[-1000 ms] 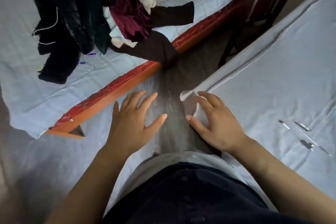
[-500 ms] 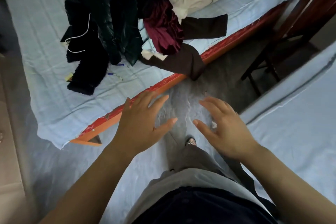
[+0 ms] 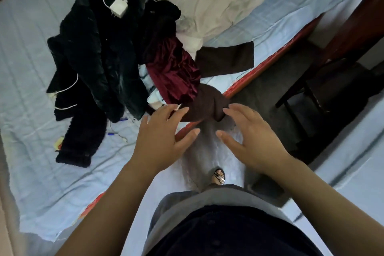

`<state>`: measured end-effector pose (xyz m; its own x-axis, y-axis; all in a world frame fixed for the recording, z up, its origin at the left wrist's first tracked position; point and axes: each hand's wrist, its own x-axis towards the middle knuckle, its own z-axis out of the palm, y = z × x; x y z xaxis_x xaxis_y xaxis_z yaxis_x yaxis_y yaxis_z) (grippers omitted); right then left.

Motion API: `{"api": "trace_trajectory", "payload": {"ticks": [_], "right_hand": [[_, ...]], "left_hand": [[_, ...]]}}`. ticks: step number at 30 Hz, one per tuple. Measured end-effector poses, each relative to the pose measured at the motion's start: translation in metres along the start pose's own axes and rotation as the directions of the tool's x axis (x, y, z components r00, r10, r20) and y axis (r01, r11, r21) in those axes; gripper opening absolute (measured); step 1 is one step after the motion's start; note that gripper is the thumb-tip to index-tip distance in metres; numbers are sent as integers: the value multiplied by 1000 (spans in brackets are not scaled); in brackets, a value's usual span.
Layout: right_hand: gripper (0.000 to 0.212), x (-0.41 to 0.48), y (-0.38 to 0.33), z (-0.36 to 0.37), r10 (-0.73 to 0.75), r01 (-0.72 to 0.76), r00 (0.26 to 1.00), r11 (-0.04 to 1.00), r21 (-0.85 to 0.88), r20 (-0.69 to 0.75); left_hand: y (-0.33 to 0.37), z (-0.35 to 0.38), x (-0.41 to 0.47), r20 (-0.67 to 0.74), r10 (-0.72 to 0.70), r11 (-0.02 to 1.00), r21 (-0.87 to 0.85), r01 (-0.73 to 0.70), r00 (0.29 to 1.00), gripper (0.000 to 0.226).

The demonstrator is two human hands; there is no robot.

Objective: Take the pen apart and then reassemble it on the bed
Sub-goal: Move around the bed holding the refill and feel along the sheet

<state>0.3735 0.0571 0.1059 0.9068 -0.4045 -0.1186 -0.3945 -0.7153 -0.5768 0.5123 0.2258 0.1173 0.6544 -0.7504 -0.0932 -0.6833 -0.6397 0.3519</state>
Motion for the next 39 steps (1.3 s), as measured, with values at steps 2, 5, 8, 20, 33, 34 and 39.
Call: {"api": "trace_trajectory", "payload": {"ticks": [2,5,8,20,33,34,39], "right_hand": [[64,28,10,-12,-12,12,1000,1000,-19,-13],[63,59,23,-25,19,-20,999,1000,-13,-45],[63,84,39,-36,106,-106,990,994,2,-88],[61,156,130,-126,588,-555,701,805,210,-403],[60,112,238,-190,847,-752,162,438,493,-506],[59,107,253,-200,847,-752,144,430,500,-511],[54,81,330,-259,846,-759,79,394,519,-527]], "left_hand": [[5,-4,33,4,4,1000,-2,-4,1000,66],[9,-6,75,37,16,1000,4,-17,999,65],[15,-5,125,87,59,998,-3,-59,994,64],[139,9,374,281,626,769,-68,-636,727,70],[347,92,466,441,871,340,-219,-914,218,62],[365,99,471,441,874,326,-221,-919,204,62],[453,124,491,442,881,288,-214,-933,171,63]]}}
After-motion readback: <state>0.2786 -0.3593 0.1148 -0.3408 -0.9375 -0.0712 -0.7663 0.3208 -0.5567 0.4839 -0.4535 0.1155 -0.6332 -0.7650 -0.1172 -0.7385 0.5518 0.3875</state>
